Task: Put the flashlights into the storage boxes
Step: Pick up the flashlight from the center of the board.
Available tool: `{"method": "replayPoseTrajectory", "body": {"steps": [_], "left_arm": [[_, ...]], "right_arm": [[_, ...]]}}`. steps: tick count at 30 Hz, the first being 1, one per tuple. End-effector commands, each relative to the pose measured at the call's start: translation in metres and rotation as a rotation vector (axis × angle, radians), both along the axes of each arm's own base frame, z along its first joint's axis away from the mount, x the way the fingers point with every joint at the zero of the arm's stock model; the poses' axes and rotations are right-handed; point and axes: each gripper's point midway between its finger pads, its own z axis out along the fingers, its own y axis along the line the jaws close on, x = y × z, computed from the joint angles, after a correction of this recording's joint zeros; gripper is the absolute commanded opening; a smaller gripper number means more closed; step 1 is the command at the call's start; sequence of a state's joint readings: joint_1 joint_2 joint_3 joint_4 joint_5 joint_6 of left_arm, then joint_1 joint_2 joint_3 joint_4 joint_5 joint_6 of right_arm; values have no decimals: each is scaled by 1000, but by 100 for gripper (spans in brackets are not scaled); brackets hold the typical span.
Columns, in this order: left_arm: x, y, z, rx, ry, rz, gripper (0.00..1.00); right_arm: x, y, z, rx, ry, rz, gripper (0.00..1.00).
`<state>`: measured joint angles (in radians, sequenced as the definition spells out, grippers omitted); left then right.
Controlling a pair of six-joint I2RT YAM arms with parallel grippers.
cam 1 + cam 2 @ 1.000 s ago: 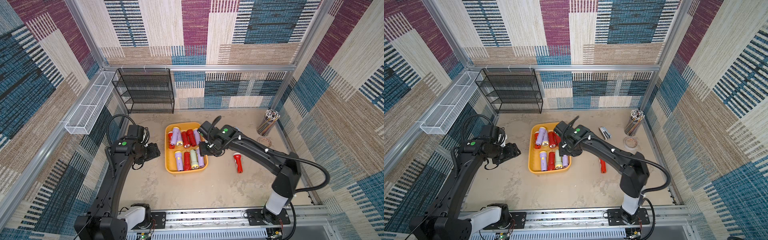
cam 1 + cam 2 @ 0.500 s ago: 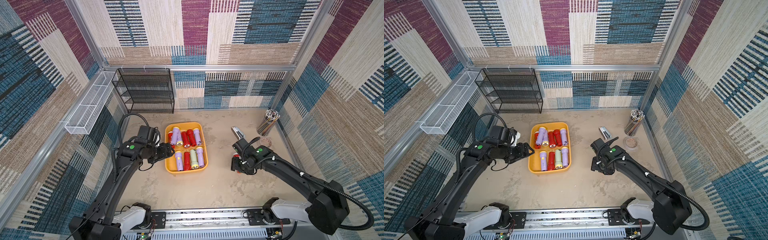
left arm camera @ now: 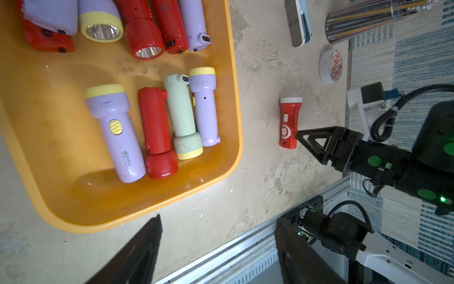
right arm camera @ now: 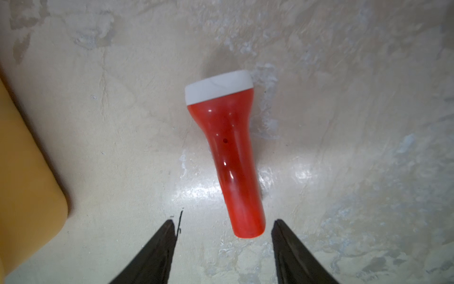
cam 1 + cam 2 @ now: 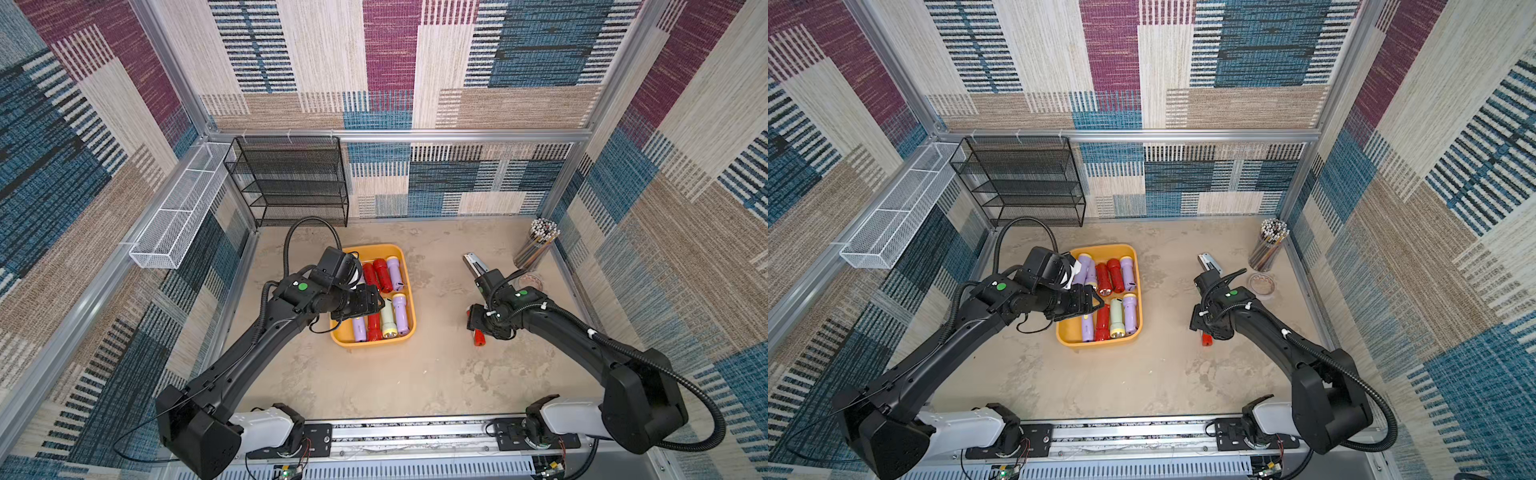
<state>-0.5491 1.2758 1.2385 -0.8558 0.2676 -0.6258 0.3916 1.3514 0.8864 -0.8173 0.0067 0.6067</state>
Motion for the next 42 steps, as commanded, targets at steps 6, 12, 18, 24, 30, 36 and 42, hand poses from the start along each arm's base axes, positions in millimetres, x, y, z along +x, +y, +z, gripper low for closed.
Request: {"method": "replayPoseTrajectory", "body": {"steps": [6, 12, 18, 24, 30, 36, 42], "left_arm": [[1, 1, 3, -15, -23, 25, 76], [-4, 12, 3, 30, -36, 32, 76], [-9, 22, -2, 70, -34, 44, 76], [-15, 37, -8, 113, -28, 55, 75], [-22, 63, -10, 167, -28, 94, 75], [-22, 101, -18, 179, 11, 181, 75], [-23, 127, -13, 178, 6, 248, 75]], "right_arm": [[30, 5, -7, 1, -39, 35, 60], [30, 1, -24, -23, -7, 36, 56], [27, 0, -38, -30, 18, 38, 48], [20, 0, -51, -29, 51, 42, 34], [28, 8, -22, 18, -4, 36, 32], [44, 37, 23, 67, -71, 89, 33], [51, 113, 60, 131, -115, 220, 33]]}}
